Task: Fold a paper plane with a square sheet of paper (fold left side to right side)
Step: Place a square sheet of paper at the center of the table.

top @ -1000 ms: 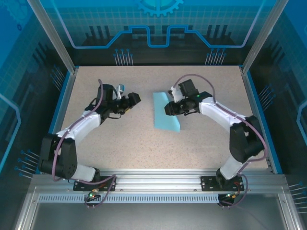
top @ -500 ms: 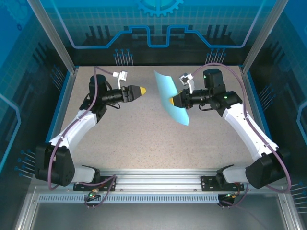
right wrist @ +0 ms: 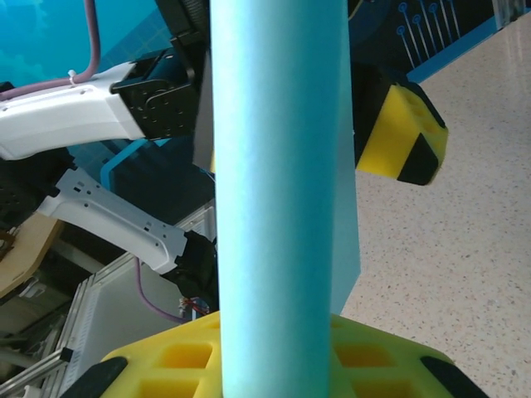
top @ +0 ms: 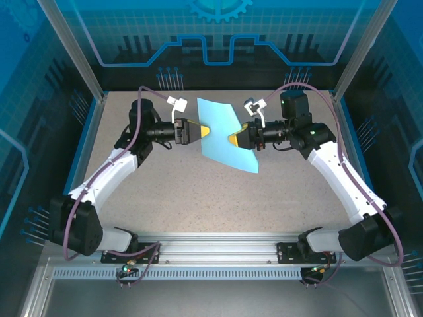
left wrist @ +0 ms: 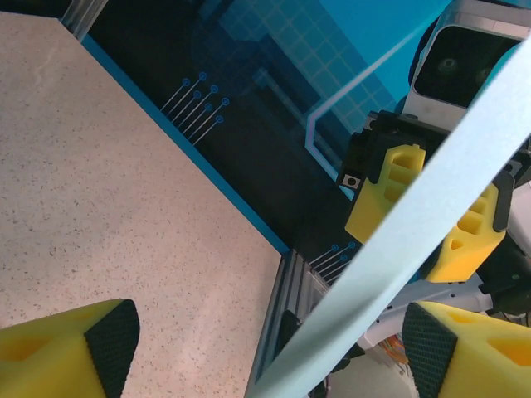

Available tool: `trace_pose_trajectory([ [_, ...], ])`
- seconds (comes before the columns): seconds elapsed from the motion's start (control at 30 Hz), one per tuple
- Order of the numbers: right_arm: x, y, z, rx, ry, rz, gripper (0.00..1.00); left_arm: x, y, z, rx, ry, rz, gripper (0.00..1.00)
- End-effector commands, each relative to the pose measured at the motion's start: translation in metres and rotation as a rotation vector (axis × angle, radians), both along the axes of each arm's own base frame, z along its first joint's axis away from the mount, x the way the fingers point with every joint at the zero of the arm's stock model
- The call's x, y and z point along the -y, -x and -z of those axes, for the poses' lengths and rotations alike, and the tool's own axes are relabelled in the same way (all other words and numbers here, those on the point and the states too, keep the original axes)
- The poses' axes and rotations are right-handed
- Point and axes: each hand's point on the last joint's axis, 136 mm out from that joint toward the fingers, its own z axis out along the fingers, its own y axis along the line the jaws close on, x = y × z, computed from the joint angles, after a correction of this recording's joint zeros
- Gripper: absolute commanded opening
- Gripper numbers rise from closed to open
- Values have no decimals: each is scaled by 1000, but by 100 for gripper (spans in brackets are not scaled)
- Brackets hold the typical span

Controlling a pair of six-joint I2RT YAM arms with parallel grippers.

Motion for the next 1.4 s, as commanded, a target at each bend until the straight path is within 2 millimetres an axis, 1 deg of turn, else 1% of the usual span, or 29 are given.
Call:
trace_pose_trajectory([
  [0.0, -2, 8, -10, 13, -10, -17, 24, 7, 12, -21, 75, 21, 84, 72],
  [0.07, 2, 1, -5, 9, 12, 25, 25, 7, 14, -21, 71, 19, 88, 52],
  [0.1, 4, -2, -3, 6, 18, 40, 25, 7, 15, -21, 74, 18, 87, 46],
  [0.13, 5, -6, 0, 0, 26, 59, 25, 7, 15, -20, 74, 15, 84, 36],
  [0.2, 10, -12, 7, -8, 47, 100, 26, 6, 14, -17, 69, 2, 73, 19],
  [0.23, 13, -16, 12, -16, 63, 125, 27, 5, 14, -14, 65, -7, 65, 14],
  [0.3, 21, -25, 23, -29, 101, 191, 29, 4, 13, -8, 53, -28, 47, 11],
  [0.4, 35, -38, 40, -40, 169, 300, 41, 2, 9, 9, -4, -64, 20, 9],
  [0.47, 44, -44, 54, -52, 218, 361, 51, 1, 5, 24, -63, -85, -2, 7],
  [0.53, 53, -49, 68, -73, 270, 421, 59, 1, 3, 40, -117, -98, -17, 7],
  [0.63, 70, -55, 94, -113, 366, 527, 71, -1, 0, 70, -205, -127, -52, 6],
  [0.77, 89, -57, 126, -160, 448, 629, 88, -5, -4, 118, -329, -174, -107, 5],
  [0.83, 94, -58, 138, -184, 456, 660, 92, -6, -5, 143, -388, -196, -126, 4],
  [0.97, 96, -58, 164, -249, 461, 690, 92, -8, -7, 193, -513, -254, -150, 4],
  [1.03, 93, -59, 176, -287, 446, 692, 91, -9, -7, 216, -576, -294, -151, 3],
  [1.1, 89, -58, 189, -329, 432, 684, 85, -10, -8, 233, -621, -335, -148, 1],
  [1.17, 84, -57, 202, -370, 428, 680, 76, -12, -10, 246, -651, -375, -152, 1],
  [1.2, 81, -57, 207, -383, 425, 678, 72, -14, -10, 251, -662, -392, -157, 0],
  [1.27, 75, -56, 221, -425, 430, 682, 60, -16, -11, 258, -681, -418, -168, 0],
  [1.37, 69, -60, 238, -481, 440, 711, 44, -19, -10, 263, -694, -447, -181, 0],
])
